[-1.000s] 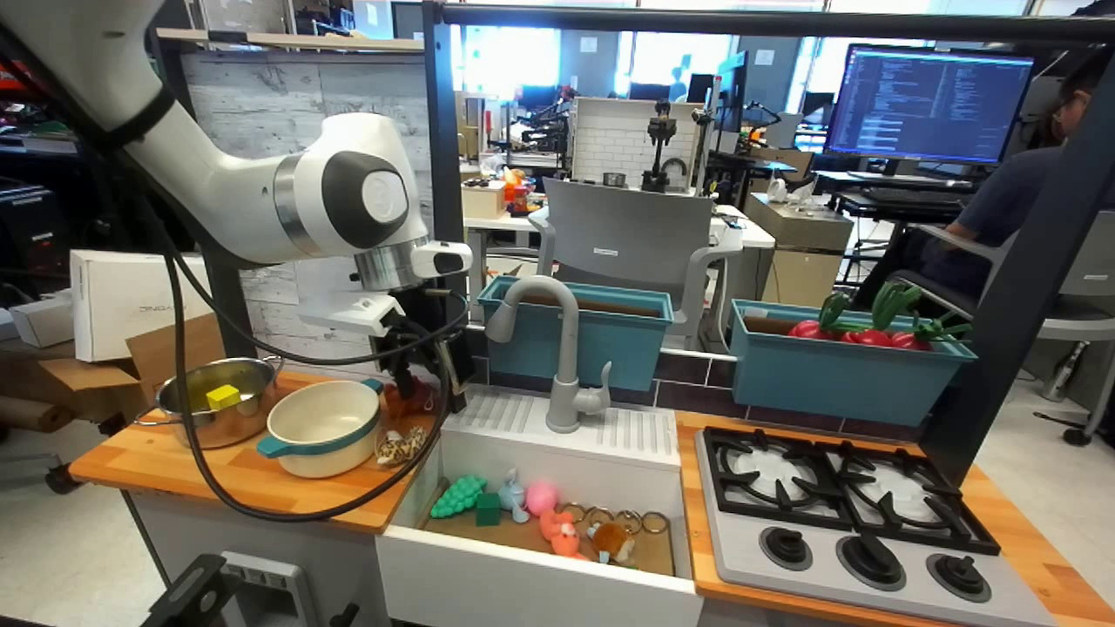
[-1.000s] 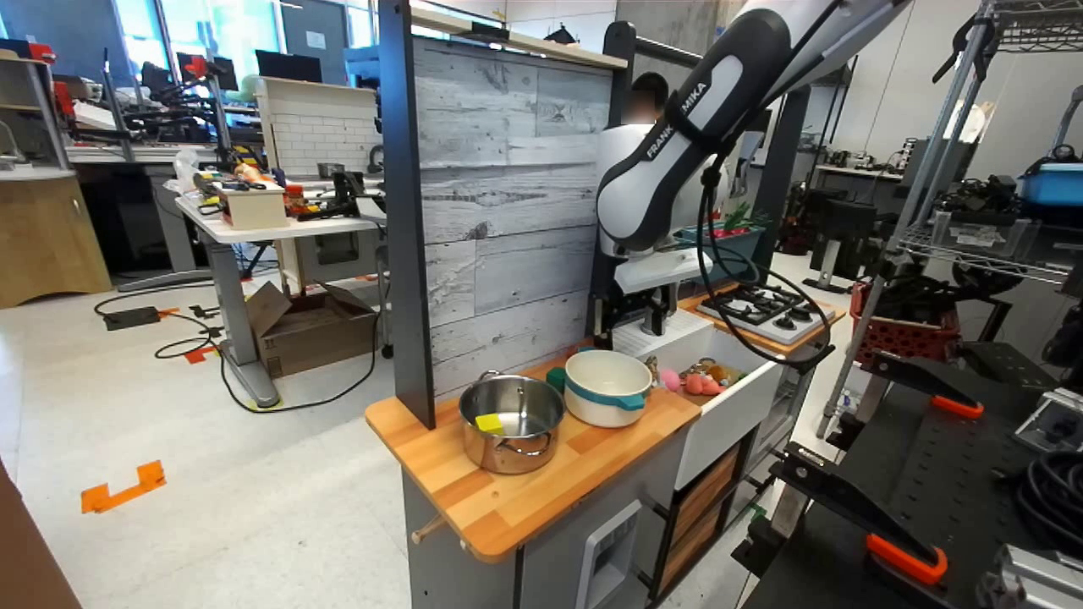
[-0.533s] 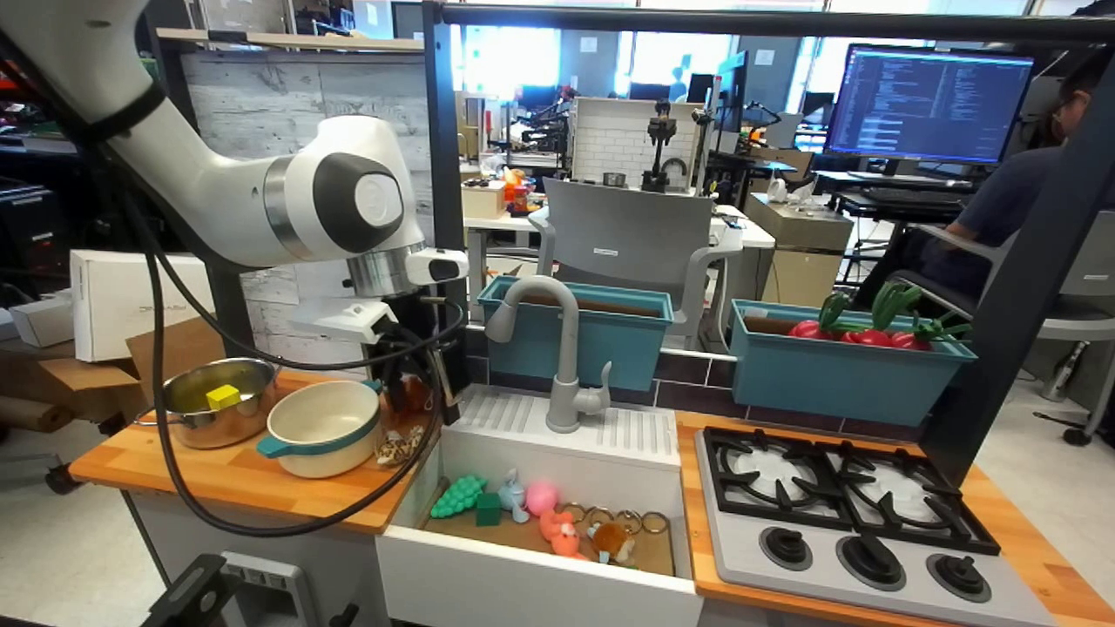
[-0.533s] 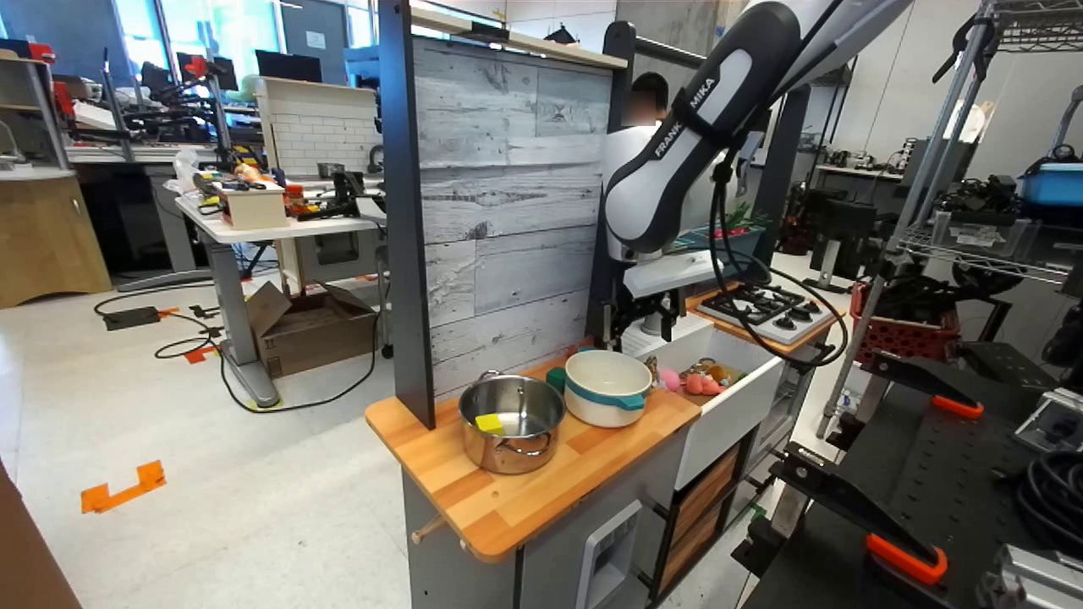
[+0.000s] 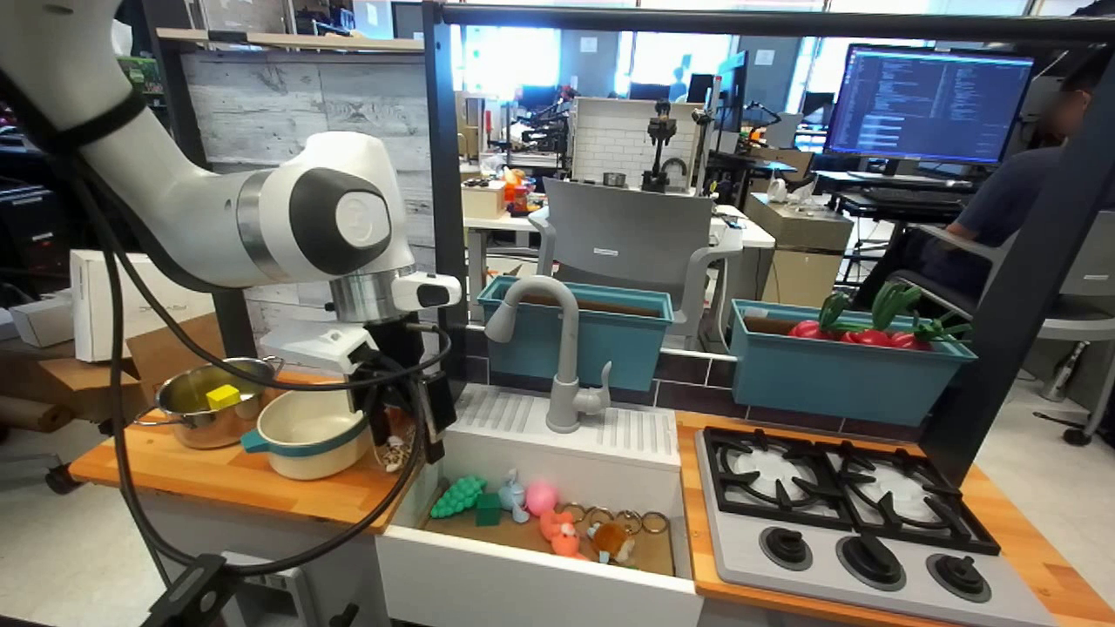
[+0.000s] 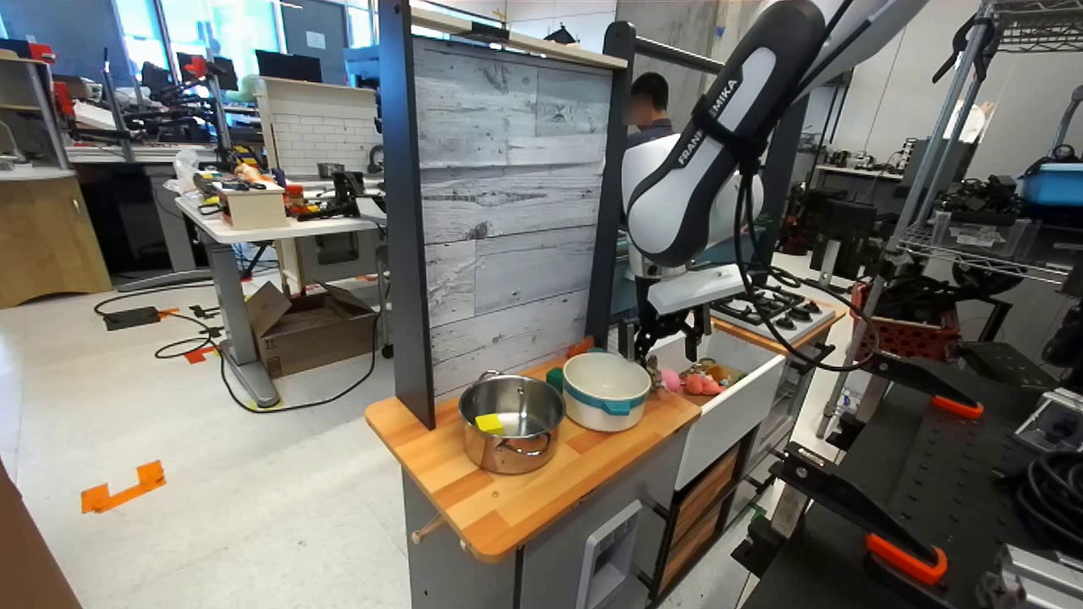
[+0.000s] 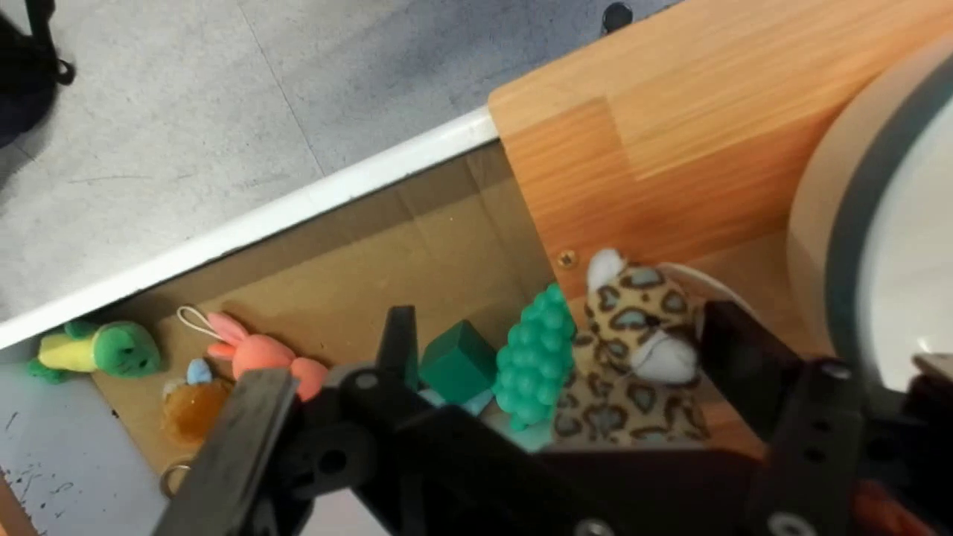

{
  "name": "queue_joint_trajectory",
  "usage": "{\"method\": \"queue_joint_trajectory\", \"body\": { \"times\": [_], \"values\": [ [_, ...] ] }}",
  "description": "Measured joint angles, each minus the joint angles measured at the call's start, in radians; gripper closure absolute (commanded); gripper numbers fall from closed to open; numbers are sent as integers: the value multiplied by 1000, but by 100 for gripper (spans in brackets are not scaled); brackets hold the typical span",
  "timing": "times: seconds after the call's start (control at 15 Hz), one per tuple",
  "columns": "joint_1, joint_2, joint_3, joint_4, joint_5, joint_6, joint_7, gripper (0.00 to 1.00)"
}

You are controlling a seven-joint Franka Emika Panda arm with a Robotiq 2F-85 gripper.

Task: Put the tiger plush toy in the white pot.

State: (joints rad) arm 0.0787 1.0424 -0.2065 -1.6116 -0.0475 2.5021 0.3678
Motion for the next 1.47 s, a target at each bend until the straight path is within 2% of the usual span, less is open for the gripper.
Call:
{"method": "queue_joint_trajectory", "body": {
  "times": [0.2, 0.53, 0.6, 1.07, 1.2, 1.47],
  "values": [
    [0, -3, 1, -17, 0, 11, -2, 58],
    [8, -3, 6, -20, -1, 16, -7, 95],
    [11, -3, 7, -20, -1, 22, -7, 100],
    [22, -32, 12, -43, 0, 123, -8, 100],
    [22, -87, 13, -92, 3, 187, -8, 100],
    [22, -274, 21, -264, 16, 328, -20, 100]
  ]
}}
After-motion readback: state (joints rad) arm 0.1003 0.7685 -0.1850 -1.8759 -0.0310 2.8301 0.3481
